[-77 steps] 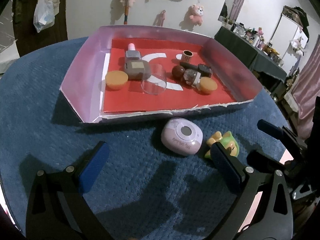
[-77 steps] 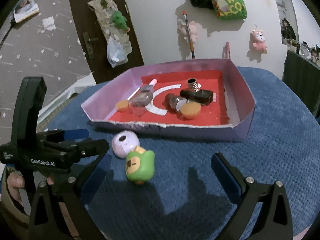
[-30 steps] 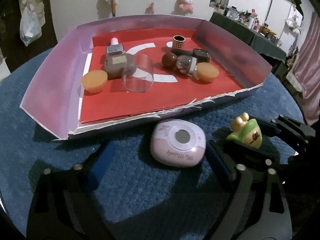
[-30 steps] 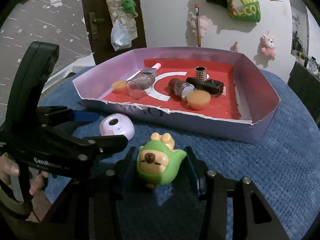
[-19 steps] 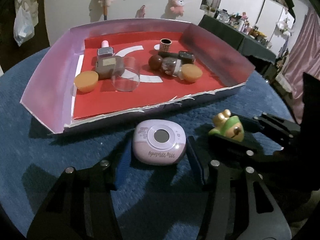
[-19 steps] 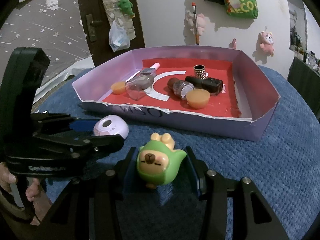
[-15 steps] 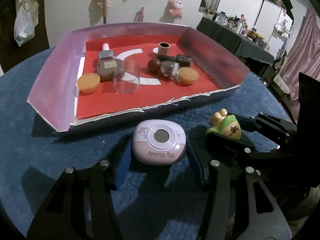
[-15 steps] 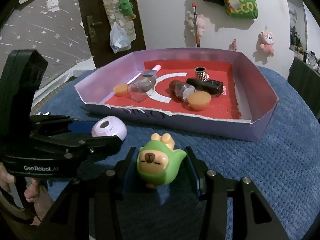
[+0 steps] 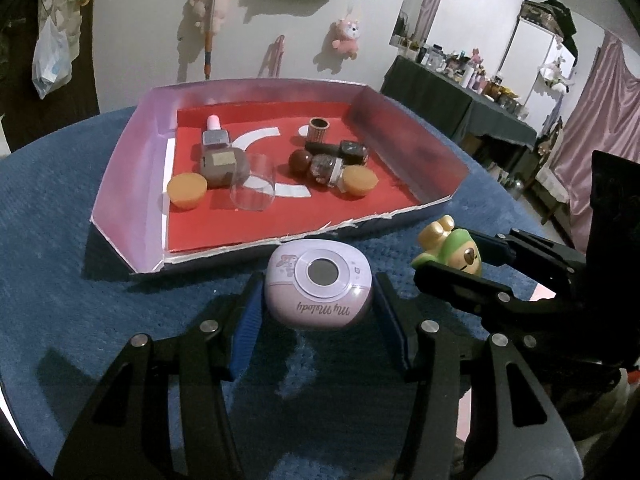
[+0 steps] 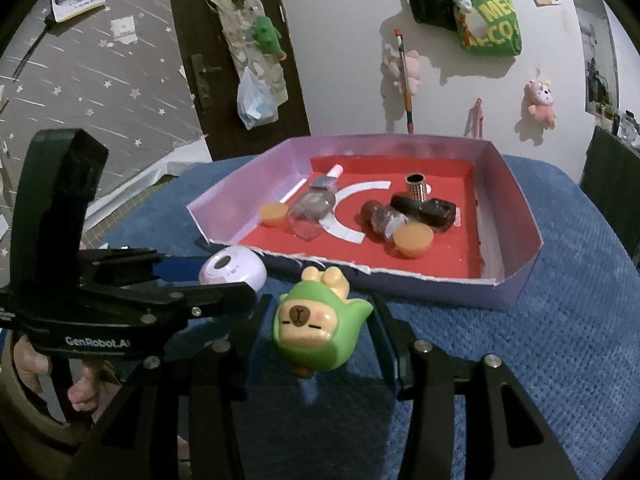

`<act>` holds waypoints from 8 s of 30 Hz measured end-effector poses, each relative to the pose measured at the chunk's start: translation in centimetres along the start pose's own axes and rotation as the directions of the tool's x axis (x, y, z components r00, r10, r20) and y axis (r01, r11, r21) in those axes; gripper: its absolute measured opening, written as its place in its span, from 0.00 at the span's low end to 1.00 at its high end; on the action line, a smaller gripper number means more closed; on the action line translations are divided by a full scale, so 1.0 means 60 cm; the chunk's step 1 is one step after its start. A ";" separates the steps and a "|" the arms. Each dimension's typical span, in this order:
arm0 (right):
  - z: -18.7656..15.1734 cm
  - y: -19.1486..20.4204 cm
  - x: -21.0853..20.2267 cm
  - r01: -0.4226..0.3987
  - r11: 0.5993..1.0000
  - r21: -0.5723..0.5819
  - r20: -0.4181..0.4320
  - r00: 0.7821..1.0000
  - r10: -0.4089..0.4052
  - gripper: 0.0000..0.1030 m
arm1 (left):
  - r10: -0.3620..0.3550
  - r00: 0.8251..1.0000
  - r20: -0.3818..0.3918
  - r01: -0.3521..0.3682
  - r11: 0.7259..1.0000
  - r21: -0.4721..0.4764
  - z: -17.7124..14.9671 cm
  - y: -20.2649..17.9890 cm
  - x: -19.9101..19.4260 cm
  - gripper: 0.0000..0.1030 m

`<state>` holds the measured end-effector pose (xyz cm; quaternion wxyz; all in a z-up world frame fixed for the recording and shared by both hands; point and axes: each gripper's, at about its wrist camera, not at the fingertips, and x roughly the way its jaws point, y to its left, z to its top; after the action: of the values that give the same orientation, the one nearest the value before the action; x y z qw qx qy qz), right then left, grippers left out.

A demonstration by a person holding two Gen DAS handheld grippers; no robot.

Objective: Organize rigid objects

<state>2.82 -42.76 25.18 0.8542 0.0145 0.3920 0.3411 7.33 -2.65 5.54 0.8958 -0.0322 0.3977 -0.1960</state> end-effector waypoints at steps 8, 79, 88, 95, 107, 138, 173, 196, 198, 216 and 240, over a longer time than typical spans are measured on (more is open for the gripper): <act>0.024 0.001 -0.016 -0.028 1.000 0.003 0.036 0.999 0.028 0.48 | -0.007 1.000 0.029 0.007 1.000 0.007 0.019 -0.004 -0.012 0.50; 0.085 -0.116 0.176 0.098 0.991 0.090 -0.208 0.975 -0.077 0.48 | 0.015 0.994 -0.110 -0.021 0.998 -0.053 0.091 0.064 0.147 0.50; 0.085 -0.114 0.177 0.099 0.991 0.086 -0.215 0.974 -0.079 0.49 | 0.014 0.993 -0.117 -0.021 0.998 -0.064 0.093 0.065 0.147 0.50; 0.084 -0.115 0.176 0.096 0.992 0.087 -0.213 0.974 -0.076 0.49 | 0.011 0.993 -0.118 -0.020 0.997 -0.076 0.093 0.067 0.145 0.50; 0.089 -0.114 0.136 0.074 0.991 0.115 -0.153 0.987 -0.056 0.59 | 0.023 0.994 -0.108 -0.031 0.997 -0.072 0.094 0.060 0.135 0.60; 0.075 -0.061 0.037 0.281 0.950 0.137 0.056 0.955 -0.290 0.96 | 0.166 0.985 0.051 -0.161 0.983 -0.086 0.065 0.068 0.049 0.97; 0.040 -0.073 0.069 0.292 0.946 0.138 -0.008 0.956 -0.294 1.00 | 0.196 0.981 0.007 -0.194 0.977 -0.090 0.046 0.077 0.072 1.00; 0.041 -0.074 0.069 0.292 0.946 0.141 -0.009 0.956 -0.294 1.00 | 0.201 0.980 0.003 -0.200 0.976 -0.092 0.044 0.078 0.074 1.00; 0.041 -0.073 0.069 0.293 0.946 0.141 -0.010 0.956 -0.294 1.00 | 0.203 0.979 0.003 -0.202 0.975 -0.090 0.044 0.077 0.074 1.00; 0.048 -0.052 0.043 0.276 0.953 0.124 0.029 0.959 -0.281 1.00 | 0.204 0.978 0.054 -0.199 0.976 -0.090 0.052 0.071 0.048 1.00; -0.017 -0.054 0.008 0.269 0.949 0.165 -0.065 0.963 -0.261 1.00 | 0.185 0.983 0.005 -0.184 0.979 -0.092 -0.006 0.050 0.026 1.00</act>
<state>4.18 -45.21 23.24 0.8792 0.0284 0.4367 0.1883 8.98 -0.41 3.57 0.9104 -0.0374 0.4013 -0.0936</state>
